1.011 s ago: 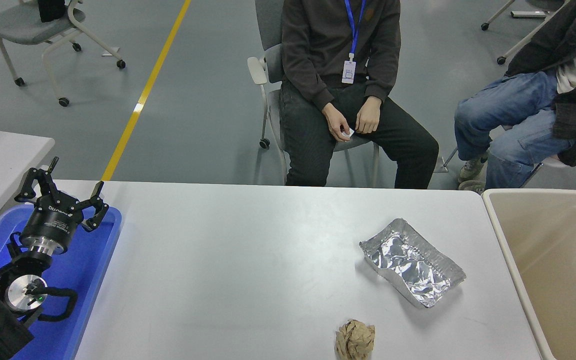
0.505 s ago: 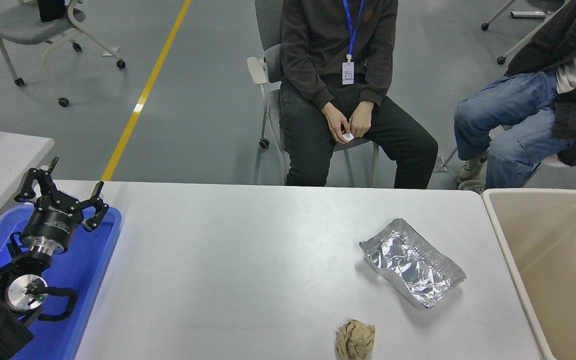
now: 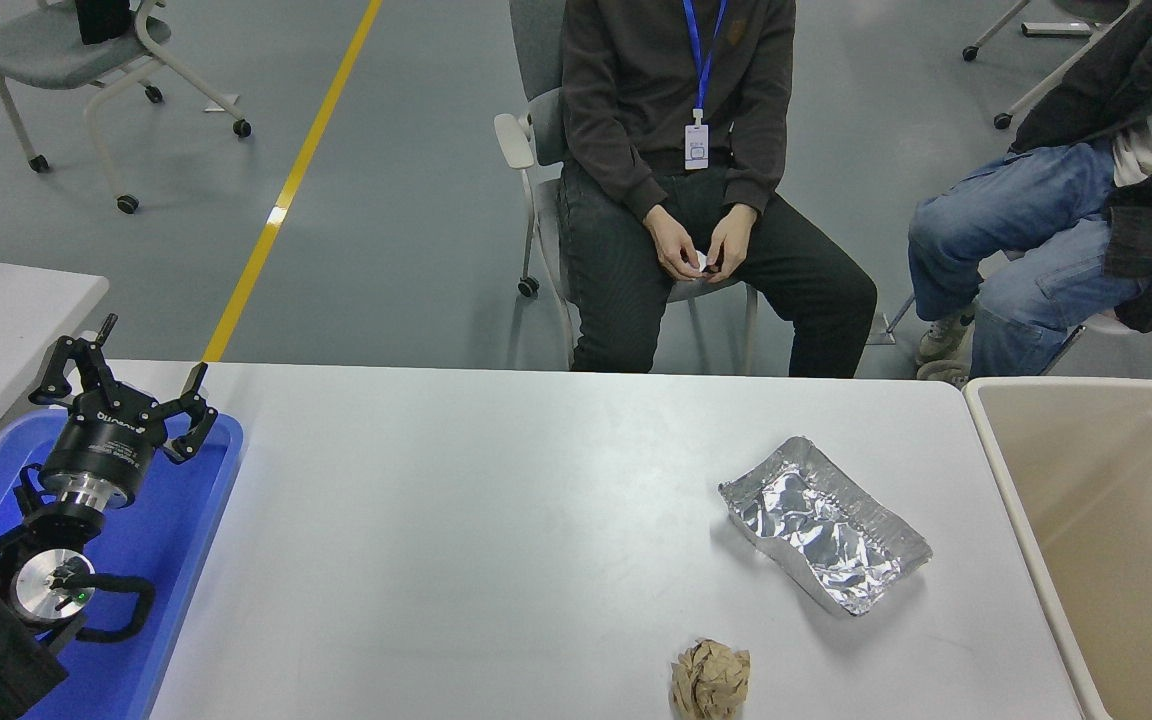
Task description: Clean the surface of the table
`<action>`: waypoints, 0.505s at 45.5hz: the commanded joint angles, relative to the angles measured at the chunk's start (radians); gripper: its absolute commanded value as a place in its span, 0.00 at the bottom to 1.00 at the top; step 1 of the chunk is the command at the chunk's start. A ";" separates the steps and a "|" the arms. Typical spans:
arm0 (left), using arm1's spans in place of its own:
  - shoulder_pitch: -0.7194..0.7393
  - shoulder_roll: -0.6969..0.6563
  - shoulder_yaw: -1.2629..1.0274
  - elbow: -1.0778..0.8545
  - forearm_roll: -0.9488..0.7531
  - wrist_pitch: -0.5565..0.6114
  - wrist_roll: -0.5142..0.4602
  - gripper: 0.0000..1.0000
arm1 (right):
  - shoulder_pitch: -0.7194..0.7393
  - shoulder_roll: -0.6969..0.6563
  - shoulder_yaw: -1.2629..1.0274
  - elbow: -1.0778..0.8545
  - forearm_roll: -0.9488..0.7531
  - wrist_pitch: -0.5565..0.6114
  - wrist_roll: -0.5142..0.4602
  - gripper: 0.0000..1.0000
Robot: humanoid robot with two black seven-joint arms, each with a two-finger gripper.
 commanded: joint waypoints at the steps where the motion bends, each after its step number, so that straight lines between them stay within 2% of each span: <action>1: 0.000 0.000 0.000 0.000 0.000 0.000 0.000 1.00 | 0.008 0.001 0.012 -0.015 0.027 -0.003 0.001 1.00; 7: 0.000 0.000 0.000 0.000 0.000 0.000 0.000 1.00 | 0.023 0.001 0.019 -0.016 0.037 -0.007 0.002 1.00; 15: 0.000 0.000 0.000 0.000 0.000 0.000 0.000 1.00 | 0.017 -0.003 0.018 -0.021 0.162 -0.027 0.001 1.00; 23: 0.000 0.000 0.000 0.000 0.000 0.000 0.000 1.00 | -0.014 -0.006 0.023 -0.041 0.217 -0.030 -0.001 1.00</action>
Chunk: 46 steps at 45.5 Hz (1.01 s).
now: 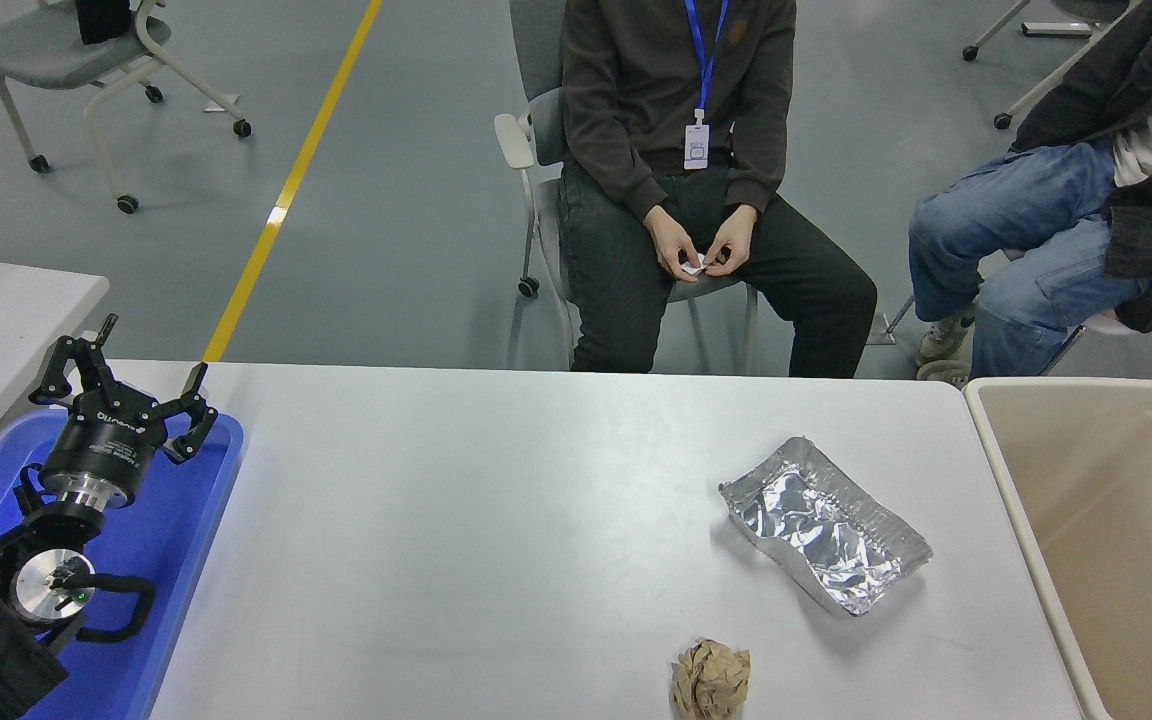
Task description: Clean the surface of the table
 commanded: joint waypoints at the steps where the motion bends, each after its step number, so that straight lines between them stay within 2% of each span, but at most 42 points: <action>1: 0.000 0.000 0.000 0.000 0.000 0.000 0.000 1.00 | -0.027 -0.009 0.009 -0.010 0.097 -0.009 -0.002 1.00; 13: 0.000 0.000 0.000 0.000 0.000 0.000 0.000 1.00 | -0.015 -0.047 0.331 0.047 0.127 -0.003 -0.014 0.99; 22: 0.000 0.000 0.000 0.000 0.000 0.000 0.000 1.00 | 0.002 -0.121 0.518 0.260 0.133 -0.014 -0.025 0.99; 29: 0.000 0.000 0.000 0.000 0.000 0.000 0.000 1.00 | 0.003 -0.133 0.649 0.309 0.147 -0.012 -0.112 0.99; 40: 0.000 0.000 0.000 0.000 0.000 0.000 0.000 1.00 | -0.026 -0.121 1.054 0.413 0.282 0.000 -0.132 0.99; 46: 0.000 0.000 0.000 0.000 0.000 0.000 0.000 1.00 | -0.082 -0.121 1.141 0.507 0.408 0.005 -0.132 0.99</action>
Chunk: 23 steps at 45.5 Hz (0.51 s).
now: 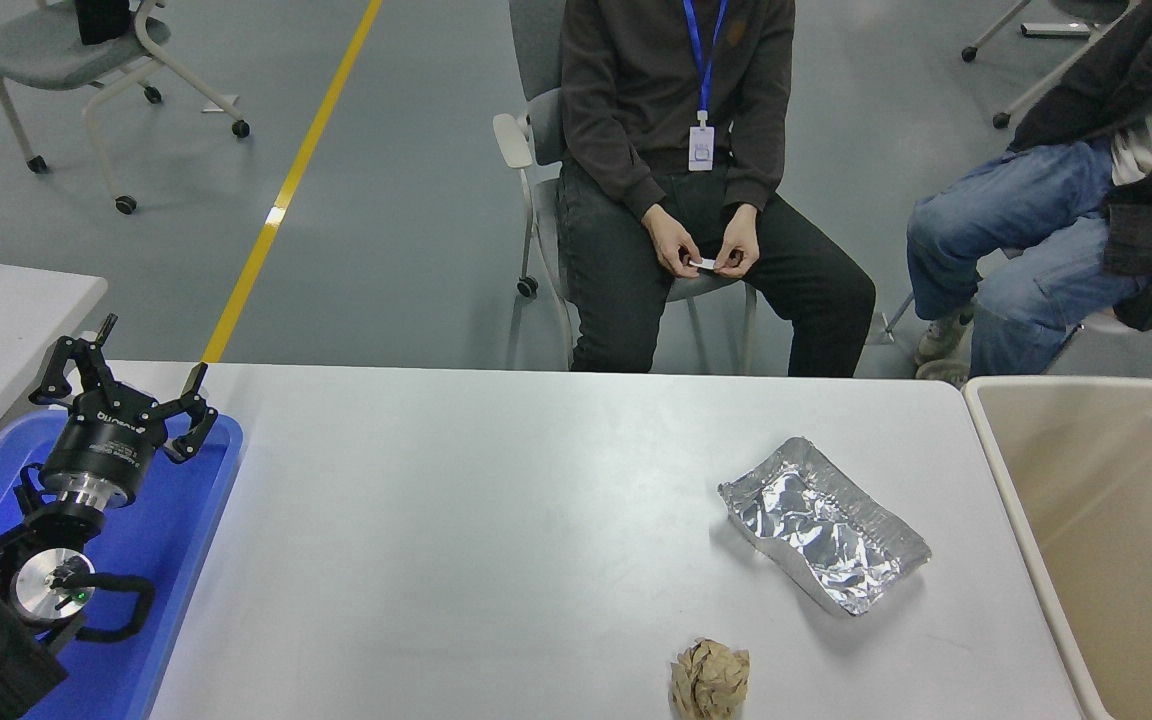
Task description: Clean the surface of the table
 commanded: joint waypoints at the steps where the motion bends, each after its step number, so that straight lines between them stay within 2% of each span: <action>1: 0.000 0.000 0.000 0.000 0.000 0.000 0.000 1.00 | -0.072 -0.001 0.260 0.160 0.197 0.007 -0.017 0.99; 8: 0.000 0.000 0.000 0.000 0.000 0.000 0.000 1.00 | -0.103 0.002 0.314 0.232 0.373 0.011 -0.006 0.99; 23: 0.000 0.000 0.000 0.000 0.000 0.000 0.000 1.00 | -0.127 0.092 0.419 0.239 0.430 0.009 -0.016 1.00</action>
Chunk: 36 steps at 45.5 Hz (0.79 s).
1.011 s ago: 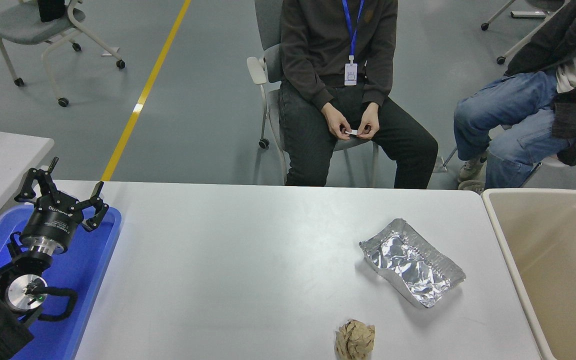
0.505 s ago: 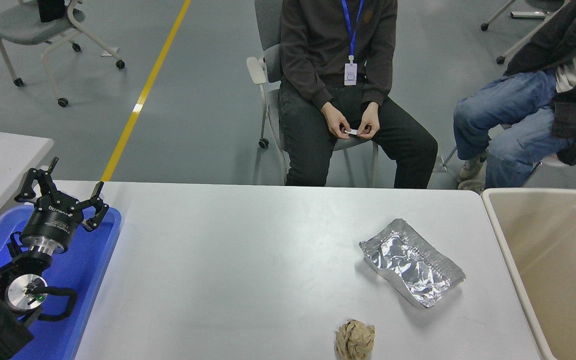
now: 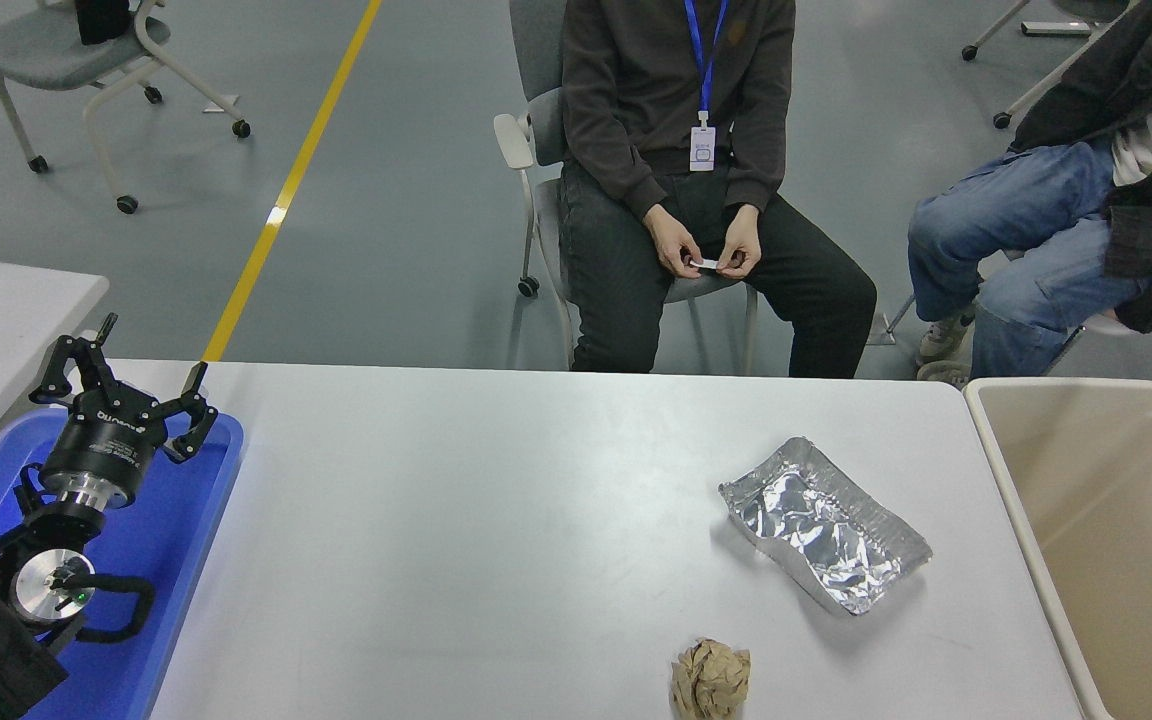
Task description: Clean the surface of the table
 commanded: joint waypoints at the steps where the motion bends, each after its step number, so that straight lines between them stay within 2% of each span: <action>1: 0.000 0.000 0.000 0.000 0.000 0.000 0.000 1.00 | -0.039 0.057 0.124 0.030 0.097 0.003 -0.009 1.00; 5: 0.000 0.000 0.000 0.000 0.000 0.000 0.000 1.00 | -0.045 0.076 0.160 0.034 0.153 0.029 -0.009 1.00; 12: 0.000 0.000 0.000 0.000 0.000 0.000 0.000 1.00 | -0.053 0.123 0.163 0.033 0.238 0.163 -0.007 1.00; 26: 0.000 0.000 0.000 0.000 0.000 0.000 0.000 1.00 | -0.053 0.229 0.145 0.033 0.235 0.298 0.000 1.00; 36: 0.000 0.000 0.000 0.000 0.000 0.000 0.000 1.00 | -0.048 0.234 0.138 0.018 0.226 0.305 0.002 1.00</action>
